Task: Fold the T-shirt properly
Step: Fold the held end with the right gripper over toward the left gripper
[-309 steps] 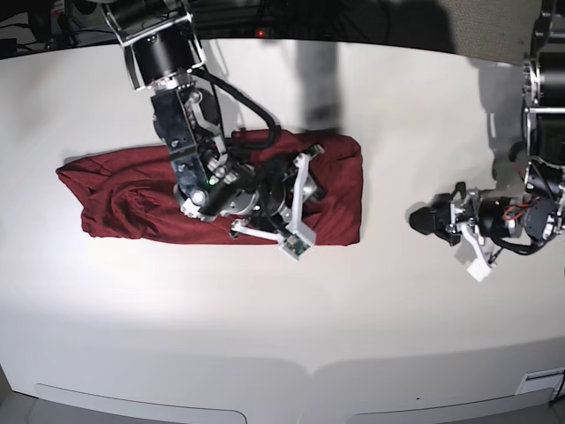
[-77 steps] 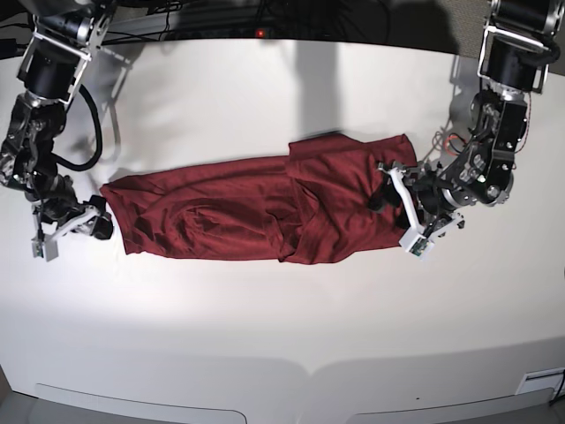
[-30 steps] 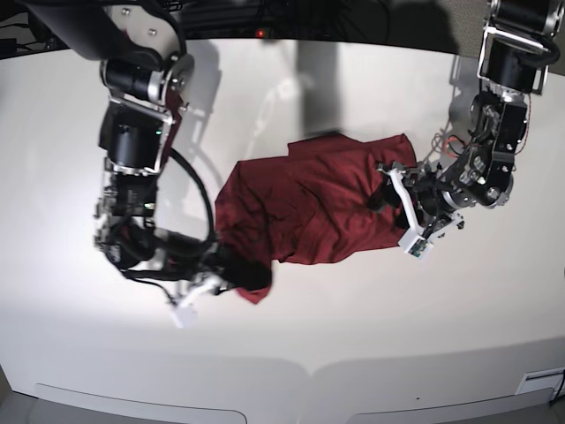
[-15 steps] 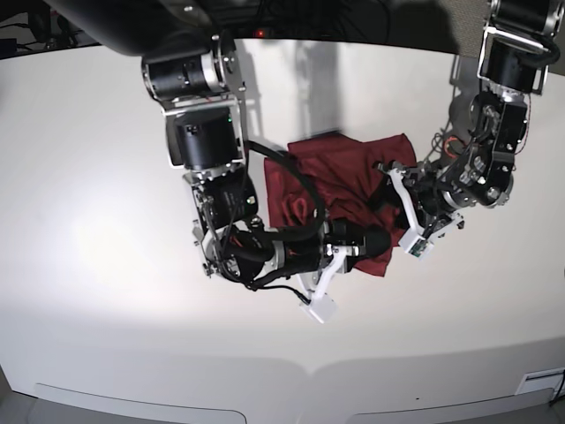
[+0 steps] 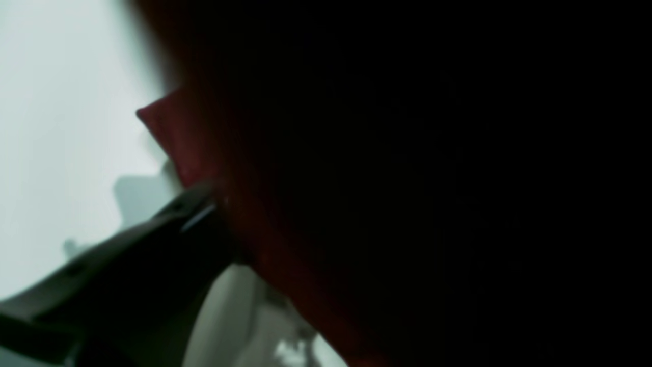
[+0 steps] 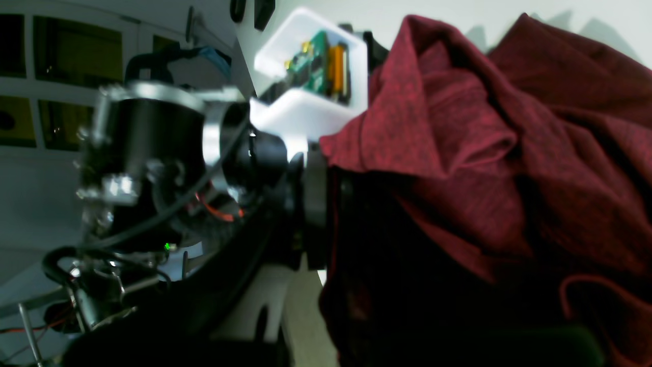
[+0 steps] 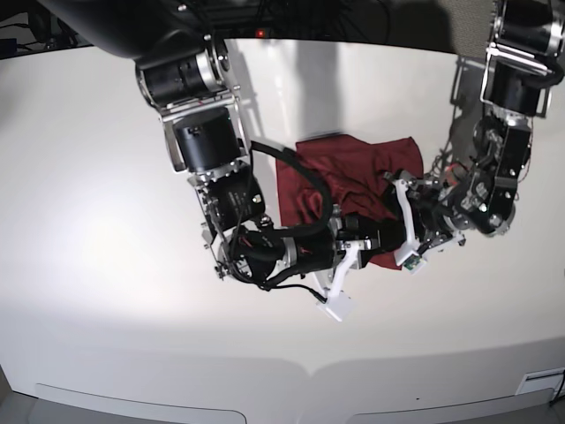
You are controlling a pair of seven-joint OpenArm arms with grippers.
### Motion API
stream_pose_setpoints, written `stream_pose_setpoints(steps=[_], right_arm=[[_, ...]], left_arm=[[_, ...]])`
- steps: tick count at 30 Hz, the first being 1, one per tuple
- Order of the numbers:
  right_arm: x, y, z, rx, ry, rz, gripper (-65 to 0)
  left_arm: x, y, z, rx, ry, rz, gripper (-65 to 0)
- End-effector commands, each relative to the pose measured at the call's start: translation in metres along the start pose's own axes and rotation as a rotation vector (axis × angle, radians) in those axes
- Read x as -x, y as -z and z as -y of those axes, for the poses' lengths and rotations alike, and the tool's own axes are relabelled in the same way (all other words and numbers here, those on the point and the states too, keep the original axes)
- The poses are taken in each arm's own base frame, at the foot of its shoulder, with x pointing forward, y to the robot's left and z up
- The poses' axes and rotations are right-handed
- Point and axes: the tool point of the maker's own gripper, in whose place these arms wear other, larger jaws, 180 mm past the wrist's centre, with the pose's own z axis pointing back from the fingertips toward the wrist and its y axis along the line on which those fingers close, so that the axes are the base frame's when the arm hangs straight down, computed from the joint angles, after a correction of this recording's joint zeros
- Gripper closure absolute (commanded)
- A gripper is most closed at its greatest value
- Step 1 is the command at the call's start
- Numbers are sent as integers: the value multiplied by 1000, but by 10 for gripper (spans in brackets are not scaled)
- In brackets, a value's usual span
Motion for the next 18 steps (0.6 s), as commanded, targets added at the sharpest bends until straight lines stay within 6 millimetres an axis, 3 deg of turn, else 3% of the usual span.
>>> stream_pose_setpoints(steps=[1,10,18], right_arm=[[-25,0,-17,-44,-46,49,0],[-29,0,-17,-45,-45,76,0],[-42,3,-20,-49,-55,148,0]], left_arm=[[-22,-11,-19,-44,19,45,-350],[-53,-59,-97,-244,106,8,-350],[-40,-63,-99,-224,73,-26,-350]])
